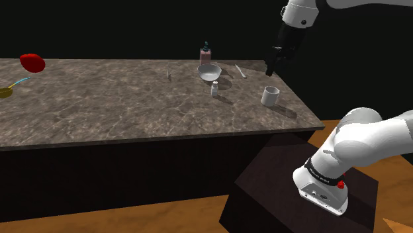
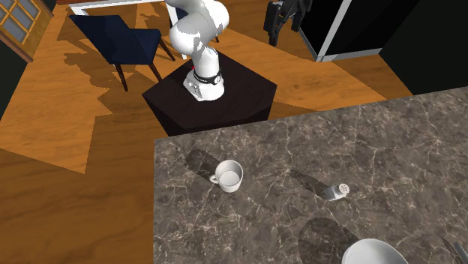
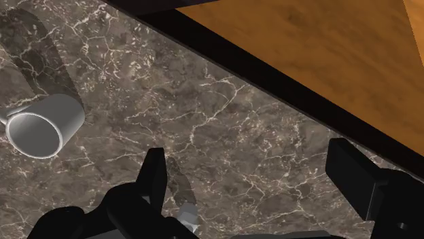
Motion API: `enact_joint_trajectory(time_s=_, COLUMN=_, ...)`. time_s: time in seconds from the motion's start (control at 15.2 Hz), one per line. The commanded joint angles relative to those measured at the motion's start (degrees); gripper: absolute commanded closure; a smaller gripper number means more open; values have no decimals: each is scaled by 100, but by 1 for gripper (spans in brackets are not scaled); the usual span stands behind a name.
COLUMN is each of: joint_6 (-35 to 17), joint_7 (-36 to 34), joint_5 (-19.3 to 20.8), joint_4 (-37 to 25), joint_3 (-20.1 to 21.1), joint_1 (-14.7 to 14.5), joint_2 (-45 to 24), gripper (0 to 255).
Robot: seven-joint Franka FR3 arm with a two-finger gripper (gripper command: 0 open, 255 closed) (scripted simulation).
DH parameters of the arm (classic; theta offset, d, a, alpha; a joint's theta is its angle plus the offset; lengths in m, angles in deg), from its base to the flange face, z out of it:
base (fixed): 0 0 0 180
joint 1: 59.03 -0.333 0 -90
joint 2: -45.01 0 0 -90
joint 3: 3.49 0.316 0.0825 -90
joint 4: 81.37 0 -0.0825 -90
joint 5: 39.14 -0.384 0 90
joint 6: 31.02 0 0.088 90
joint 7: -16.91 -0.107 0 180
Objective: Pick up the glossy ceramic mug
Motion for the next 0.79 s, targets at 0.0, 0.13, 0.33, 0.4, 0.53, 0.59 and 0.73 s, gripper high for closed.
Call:
enact_joint_trajectory(time_s=0.0, joint_6=0, joint_7=0, joint_5=0, joint_4=0, joint_3=0, joint_1=0, joint_2=0, gripper=0)
enact_joint_trajectory(time_s=0.13, joint_6=-273, joint_7=204, joint_5=127, joint_4=239, joint_3=-181, joint_1=73, joint_2=-34, gripper=0)
enact_joint_trajectory(time_s=0.33, joint_6=-700, joint_7=506, joint_5=321, joint_4=549, joint_3=-459, joint_1=192, joint_2=-146, gripper=0)
enact_joint_trajectory(time_s=0.4, joint_6=-848, joint_7=606, joint_5=386, joint_4=639, joint_3=-554, joint_1=233, joint_2=-201, gripper=0)
enact_joint_trajectory(time_s=0.53, joint_6=-1150, joint_7=804, joint_5=513, joint_4=796, joint_3=-746, joint_1=318, joint_2=-336, gripper=0)
enact_joint_trajectory(time_s=0.59, joint_6=-1304, joint_7=903, joint_5=575, joint_4=864, joint_3=-842, joint_1=361, joint_2=-418, gripper=0)
enact_joint_trajectory(time_s=0.73, joint_6=-1620, joint_7=1101, joint_5=695, joint_4=978, joint_3=-1038, joint_1=447, joint_2=-608, gripper=0)
